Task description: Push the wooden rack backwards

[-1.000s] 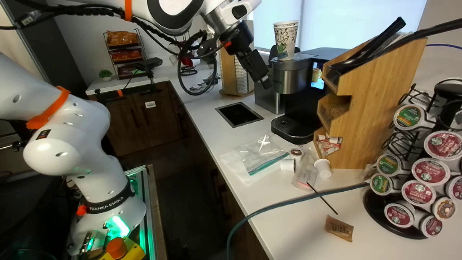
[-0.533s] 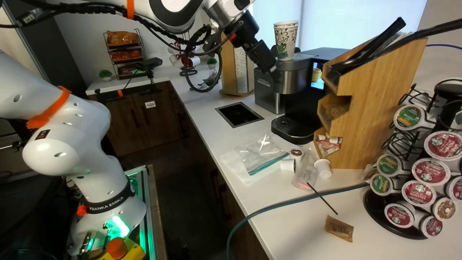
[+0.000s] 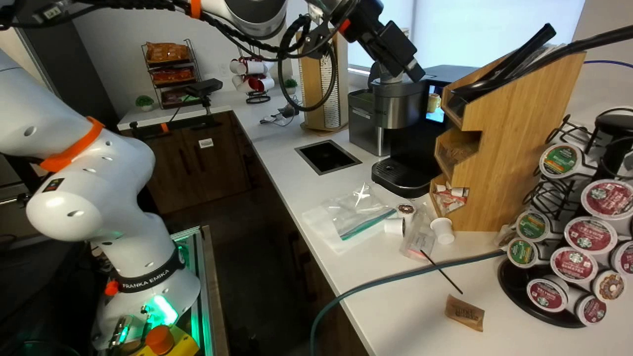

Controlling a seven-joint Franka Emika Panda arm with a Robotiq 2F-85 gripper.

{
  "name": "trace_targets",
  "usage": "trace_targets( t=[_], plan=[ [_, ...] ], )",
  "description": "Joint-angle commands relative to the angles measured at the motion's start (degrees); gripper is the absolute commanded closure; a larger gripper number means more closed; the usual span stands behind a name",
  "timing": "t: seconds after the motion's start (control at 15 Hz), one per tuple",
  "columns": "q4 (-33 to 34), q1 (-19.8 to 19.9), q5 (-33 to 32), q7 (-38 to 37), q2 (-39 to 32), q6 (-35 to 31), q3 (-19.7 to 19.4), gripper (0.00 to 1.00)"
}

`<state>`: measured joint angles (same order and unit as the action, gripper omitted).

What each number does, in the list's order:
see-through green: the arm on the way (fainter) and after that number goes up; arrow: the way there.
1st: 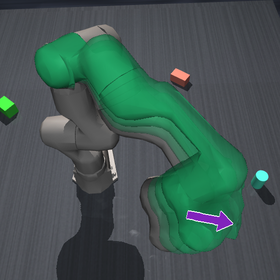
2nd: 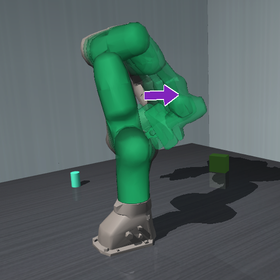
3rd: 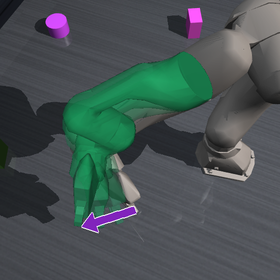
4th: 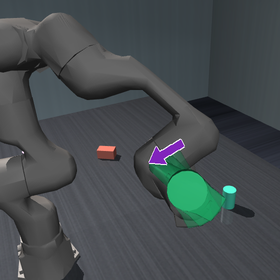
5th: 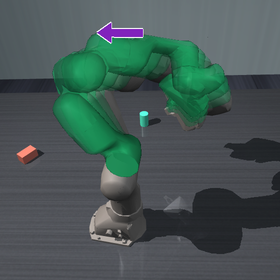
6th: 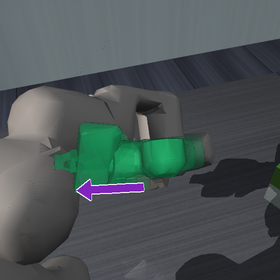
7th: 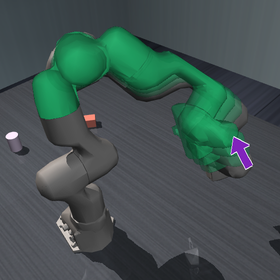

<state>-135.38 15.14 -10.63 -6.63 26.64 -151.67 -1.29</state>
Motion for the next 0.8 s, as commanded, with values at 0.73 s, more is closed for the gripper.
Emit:
trace_targets(
  t=[0.73],
  plan=[
    [9.8, 3.8, -5.3, -4.6, -9.0, 1.5, -3.0, 0.00]
  ],
)
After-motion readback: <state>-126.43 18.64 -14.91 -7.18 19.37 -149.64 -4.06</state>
